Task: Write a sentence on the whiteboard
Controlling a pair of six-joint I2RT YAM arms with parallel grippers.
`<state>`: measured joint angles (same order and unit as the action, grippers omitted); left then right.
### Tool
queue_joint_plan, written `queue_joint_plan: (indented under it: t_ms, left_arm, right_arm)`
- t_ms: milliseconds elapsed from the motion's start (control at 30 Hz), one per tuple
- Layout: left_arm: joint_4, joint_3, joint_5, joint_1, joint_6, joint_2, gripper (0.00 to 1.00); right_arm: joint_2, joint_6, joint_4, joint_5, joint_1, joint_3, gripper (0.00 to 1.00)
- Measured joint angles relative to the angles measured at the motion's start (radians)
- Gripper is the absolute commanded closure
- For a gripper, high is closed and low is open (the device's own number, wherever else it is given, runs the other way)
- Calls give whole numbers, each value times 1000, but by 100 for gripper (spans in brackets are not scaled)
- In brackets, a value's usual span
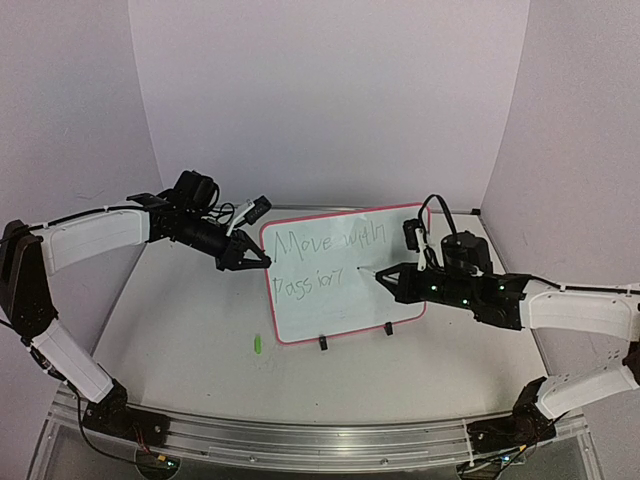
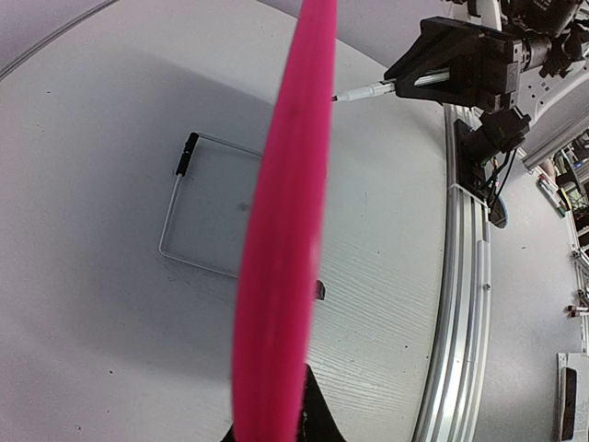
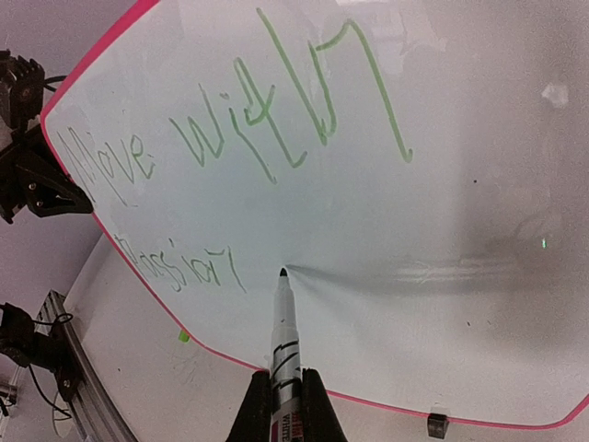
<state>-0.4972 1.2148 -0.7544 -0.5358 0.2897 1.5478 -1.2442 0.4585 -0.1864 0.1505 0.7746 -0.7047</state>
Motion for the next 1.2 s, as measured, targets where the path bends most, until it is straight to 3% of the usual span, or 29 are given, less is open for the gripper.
queue_joint_plan:
  t_ms: [1200]
  left_arm:
    - [0,0,0,0,0,0,100]
  right_arm:
    - [-23,39,-8,11,0,35,100]
